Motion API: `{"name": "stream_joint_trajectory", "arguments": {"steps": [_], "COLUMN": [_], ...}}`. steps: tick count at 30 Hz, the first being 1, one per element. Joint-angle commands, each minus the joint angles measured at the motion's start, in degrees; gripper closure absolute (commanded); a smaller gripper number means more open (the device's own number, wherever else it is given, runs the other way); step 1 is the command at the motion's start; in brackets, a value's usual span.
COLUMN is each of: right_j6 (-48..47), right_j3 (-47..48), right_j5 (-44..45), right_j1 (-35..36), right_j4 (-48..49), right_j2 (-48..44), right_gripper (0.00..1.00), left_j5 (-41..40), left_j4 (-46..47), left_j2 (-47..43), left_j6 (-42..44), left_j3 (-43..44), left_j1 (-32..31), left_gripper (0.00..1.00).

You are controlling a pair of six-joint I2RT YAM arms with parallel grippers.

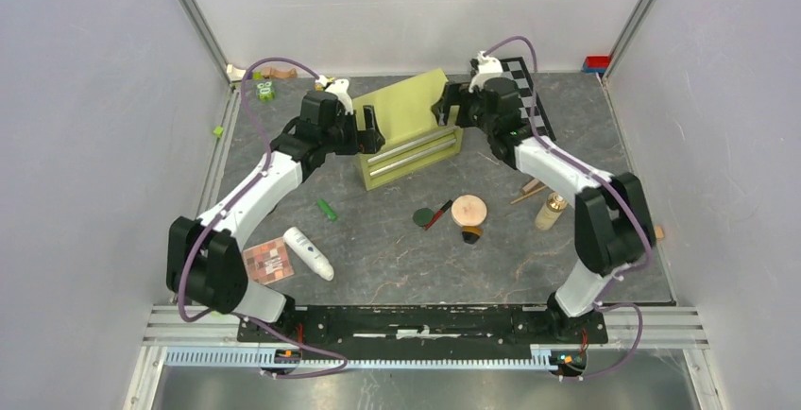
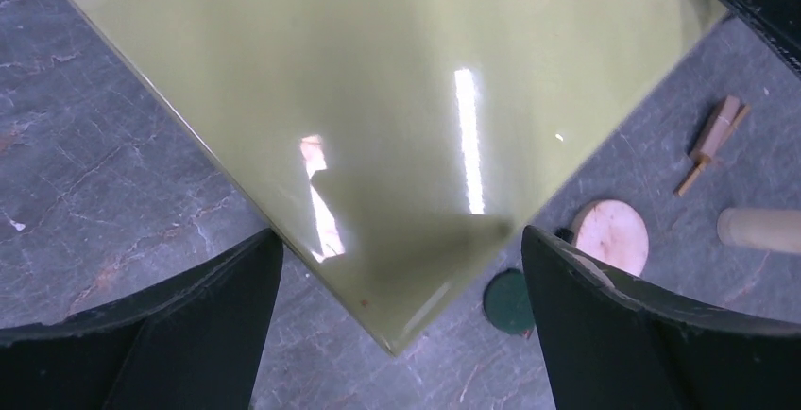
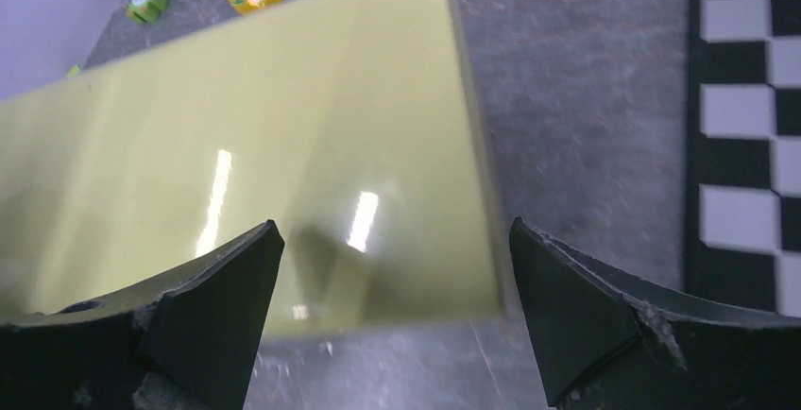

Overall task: Organize the makeup
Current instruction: Move the storage box to the center of the board, then open the drawer in the storage box.

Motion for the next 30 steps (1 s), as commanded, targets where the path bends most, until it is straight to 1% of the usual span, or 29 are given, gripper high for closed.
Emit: {"name": "stream_joint_trajectory", "arguments": {"steps": [1, 5, 7, 9, 12, 15, 17, 19, 20, 21, 23, 25, 27, 30], "right_j6": [-1.14, -3.81, -3.37, -1.59, 3.26, 11.32, 16.84, 21.64, 23.7, 25.4, 27.09, 28.04, 30.16, 36.39], "right_j3": [-6.49, -13.16, -16.12, -20.32, -26.85, -30.71, -34.74, -38.97, -40.38, -41.05, -41.34, -40.75, -40.83, -42.13], "right_j5": [-1.63, -0.17, 0.26, -1.51, -7.29, -13.69, -15.43, -14.08, -13.12, -12.46, -11.43, -10.08, -8.34, -6.5], "right_j1": [-3.88, -5.03, -5.19, -5.38, -5.47, -5.22, -4.55, -3.33, -2.58, -1.92, -0.16, 1.77, 3.56, 4.92], "right_j4": [-3.86, -6.28, -6.86, -4.7, 1.52, 7.49, 13.9, 21.77, 24.12, 26.3, 28.69, 29.98, 33.26, 42.56], "right_j2": [-11.68, -17.76, -20.11, -23.1, -26.35, -26.64, -26.83, -27.22, -27.1, -26.74, -25.47, -23.85, -22.13, -18.34], "right_gripper": [0.03, 0.03, 0.03, 0.03, 0.03, 0.03, 0.01, 0.01, 0.01, 0.04, 0.07, 0.08, 0.1, 0.14], "left_j5": [0.3, -2.26, -3.26, -3.56, -4.13, -4.52, -3.99, -3.81, -4.21, -4.73, -6.06, -5.58, -3.98, -1.51], "left_j4": [-1.14, -2.51, -4.35, -6.15, -5.54, -5.76, -5.74, -5.89, -5.94, -6.19, -6.68, -6.73, -6.73, -5.2], "left_j2": [-7.66, -9.67, -8.78, -7.53, -6.15, -2.07, 1.59, 5.9, 7.61, 9.74, 13.16, 16.1, 18.22, 19.69], "left_j6": [6.73, 8.59, 9.7, 10.61, 11.73, 13.23, 13.8, 14.72, 15.63, 16.79, 18.53, 19.11, 19.11, 19.11], "left_j3": [4.05, 4.03, 6.42, 9.16, 11.47, 16.2, 19.84, 23.71, 25.6, 27.58, 30.7, 32.88, 34.38, 34.93], "left_j1": [-1.93, -1.98, -2.05, -2.15, -3.14, -4.5, -4.96, -5.05, -5.05, -4.93, -4.48, -3.44, -2.03, -0.04], "left_gripper": [0.0, 0.0, 0.0, 0.0, 0.0, 0.0, 0.0, 0.0, 0.0, 0.0, 0.0, 0.0, 0.0, 0.0]}}
